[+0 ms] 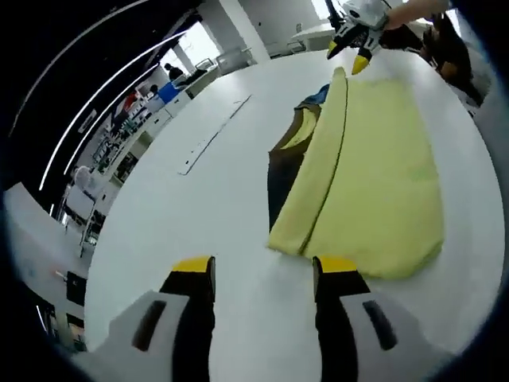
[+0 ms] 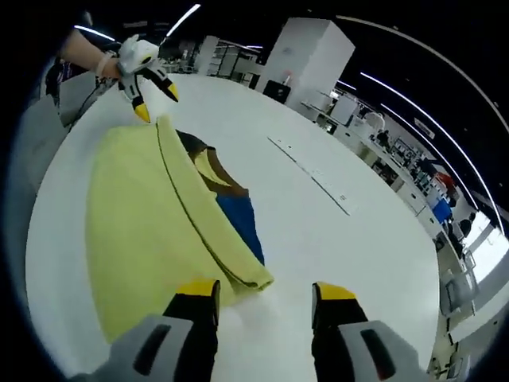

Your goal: Fold the garment on the visible template until the final outline fits inside the template.

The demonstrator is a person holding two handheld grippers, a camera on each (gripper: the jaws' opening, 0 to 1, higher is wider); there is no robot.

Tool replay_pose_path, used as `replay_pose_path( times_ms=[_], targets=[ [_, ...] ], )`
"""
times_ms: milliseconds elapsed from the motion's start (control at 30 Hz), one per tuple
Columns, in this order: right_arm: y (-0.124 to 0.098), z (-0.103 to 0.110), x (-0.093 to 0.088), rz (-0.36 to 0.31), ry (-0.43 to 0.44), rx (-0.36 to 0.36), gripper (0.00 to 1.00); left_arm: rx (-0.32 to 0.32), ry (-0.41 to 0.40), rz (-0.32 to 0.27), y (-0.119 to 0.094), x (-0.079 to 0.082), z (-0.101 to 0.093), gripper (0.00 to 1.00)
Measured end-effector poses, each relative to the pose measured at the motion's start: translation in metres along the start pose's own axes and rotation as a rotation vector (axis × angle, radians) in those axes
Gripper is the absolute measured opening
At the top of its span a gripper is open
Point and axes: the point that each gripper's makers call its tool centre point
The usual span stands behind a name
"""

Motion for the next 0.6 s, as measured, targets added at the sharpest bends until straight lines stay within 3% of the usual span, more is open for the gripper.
replay_pose_path(
  times_ms=[167,300,433,600],
  targets=[
    [0.001,0.000,0.001,0.006,-0.032,-0.008,0.41,0.015,0.031,0.006,0.006,0.000,0.002,0.37],
    [0.002,-0.002,0.003,0.009,-0.079,-0.035,0.40,0.010,0.110,0.011,0.009,0.000,-0.005,0.34],
    [0.004,-0.001,0.005,0.008,-0.106,-0.047,0.35,-0.003,0.106,-0.006,0.009,0.007,-0.009,0.29],
    [0.006,0.008,0.008,0.010,-0.200,-0.043,0.31,-0.007,0.128,-0.034,0.009,0.015,-0.011,0.25]
  ],
)
Point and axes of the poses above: the point that each gripper's makers call its tool centre point, and the gripper's own axes: y roughly forward along the fingers, z roughly to its left, x roughly out of its top, and after that the axes turned 7 degrees about z, right-handed
